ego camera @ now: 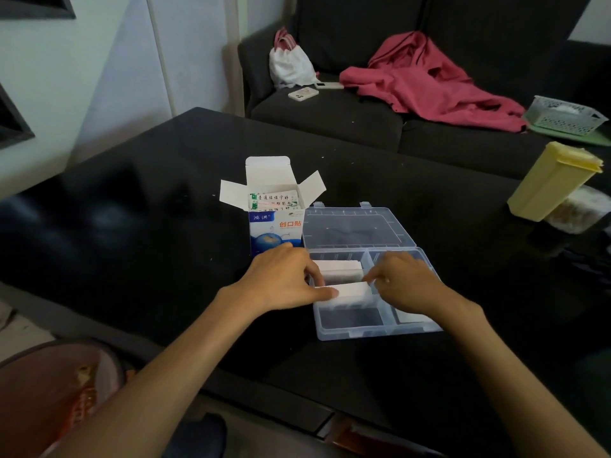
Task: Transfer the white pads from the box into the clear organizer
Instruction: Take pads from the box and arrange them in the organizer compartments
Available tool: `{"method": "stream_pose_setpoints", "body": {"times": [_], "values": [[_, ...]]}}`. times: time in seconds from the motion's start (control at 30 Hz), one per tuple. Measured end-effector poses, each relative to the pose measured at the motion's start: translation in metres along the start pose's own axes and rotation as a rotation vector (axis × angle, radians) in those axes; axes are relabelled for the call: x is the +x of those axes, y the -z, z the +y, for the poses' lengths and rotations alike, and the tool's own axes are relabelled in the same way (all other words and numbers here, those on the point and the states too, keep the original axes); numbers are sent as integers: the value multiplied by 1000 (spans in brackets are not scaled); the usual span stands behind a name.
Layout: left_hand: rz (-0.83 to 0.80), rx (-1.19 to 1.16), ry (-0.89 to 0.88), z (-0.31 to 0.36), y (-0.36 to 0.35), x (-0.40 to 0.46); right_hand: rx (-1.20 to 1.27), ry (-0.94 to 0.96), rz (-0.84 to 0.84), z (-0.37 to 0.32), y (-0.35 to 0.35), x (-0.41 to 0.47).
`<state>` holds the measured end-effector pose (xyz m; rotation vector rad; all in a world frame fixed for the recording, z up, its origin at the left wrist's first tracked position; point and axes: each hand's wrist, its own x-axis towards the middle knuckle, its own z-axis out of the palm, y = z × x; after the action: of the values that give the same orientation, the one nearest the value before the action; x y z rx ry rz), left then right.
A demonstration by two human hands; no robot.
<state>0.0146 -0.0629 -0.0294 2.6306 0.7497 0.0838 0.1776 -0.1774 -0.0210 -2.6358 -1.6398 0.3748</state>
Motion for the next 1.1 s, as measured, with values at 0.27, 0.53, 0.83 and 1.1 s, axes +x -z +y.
{"method": "stream_pose_setpoints", "body": {"times": [0.27, 0.53, 0.83, 1.1], "values": [[53, 55, 2, 5, -3, 2, 180, -88, 110, 7, -9, 13], [98, -41, -3, 7, 3, 1, 194, -62, 194, 9, -5, 13], [727, 136, 251, -31, 45, -14, 468, 292, 549, -69, 72, 23], [678, -55, 362, -44, 43, -20, 124, 357, -127, -114, 87, 99]]}}
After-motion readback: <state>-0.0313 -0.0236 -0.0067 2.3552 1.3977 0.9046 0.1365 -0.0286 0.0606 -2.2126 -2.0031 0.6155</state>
